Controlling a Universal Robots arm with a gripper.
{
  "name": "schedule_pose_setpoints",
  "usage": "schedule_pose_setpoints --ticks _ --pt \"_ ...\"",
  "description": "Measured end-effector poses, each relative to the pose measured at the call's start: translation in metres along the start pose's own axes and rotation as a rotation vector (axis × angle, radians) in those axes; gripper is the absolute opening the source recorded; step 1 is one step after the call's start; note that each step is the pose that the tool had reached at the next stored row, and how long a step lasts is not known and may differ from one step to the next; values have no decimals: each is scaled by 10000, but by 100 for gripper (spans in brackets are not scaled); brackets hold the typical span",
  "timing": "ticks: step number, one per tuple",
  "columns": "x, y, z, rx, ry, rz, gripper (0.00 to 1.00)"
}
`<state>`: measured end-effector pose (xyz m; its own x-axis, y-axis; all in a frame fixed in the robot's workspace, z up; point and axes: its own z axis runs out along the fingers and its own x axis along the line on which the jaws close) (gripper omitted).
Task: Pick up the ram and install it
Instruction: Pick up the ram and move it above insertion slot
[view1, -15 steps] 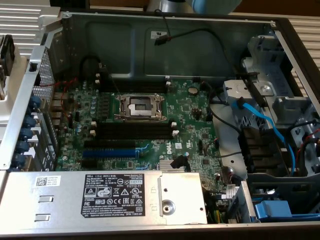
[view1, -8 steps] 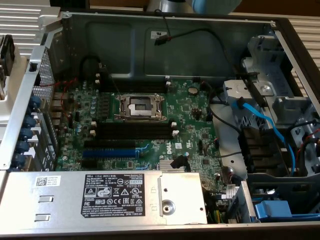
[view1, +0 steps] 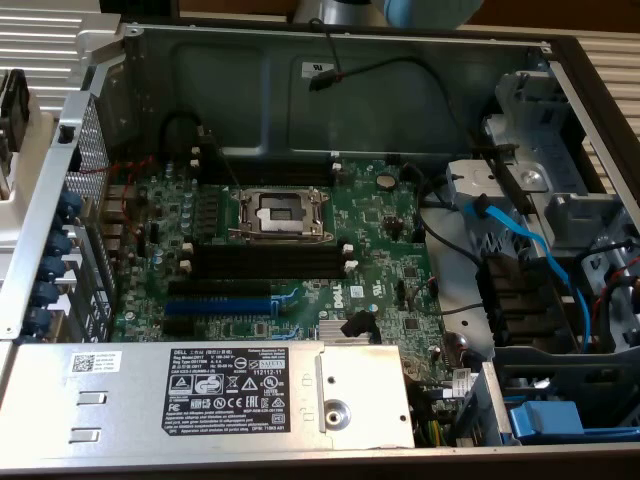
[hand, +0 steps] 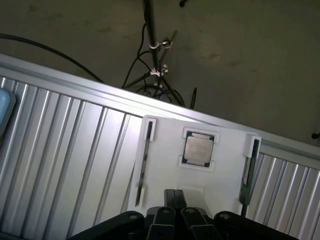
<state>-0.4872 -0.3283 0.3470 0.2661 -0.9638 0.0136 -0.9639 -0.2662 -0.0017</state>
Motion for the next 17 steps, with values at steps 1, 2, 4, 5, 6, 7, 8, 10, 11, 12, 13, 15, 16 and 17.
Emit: schedule_pose_setpoints --ticks 1,2,4,5,6,7,8,10,11,12,13,15,16,17 --pt "0 0 18 -1 0 -1 10" --pt "0 0 36 -2 0 0 10" --pt "-1 0 72 -2 0 0 10" --pt "0 1 92 -1 0 1 10" --pt "4 2 109 -2 0 1 10" --pt "11 5 128 0 0 1 10" --pt "17 7 146 0 -1 1 10" --pt "18 18 173 -1 -1 1 10" --pt "18 22 181 -3 -1 0 10" --pt "26 26 194 -2 -1 -1 10" --pt "37 29 209 1 -1 0 10" --pt "74 39 243 -1 -1 0 10" --pt "92 41 261 2 -2 1 10" --pt "97 39 279 1 -3 -1 10"
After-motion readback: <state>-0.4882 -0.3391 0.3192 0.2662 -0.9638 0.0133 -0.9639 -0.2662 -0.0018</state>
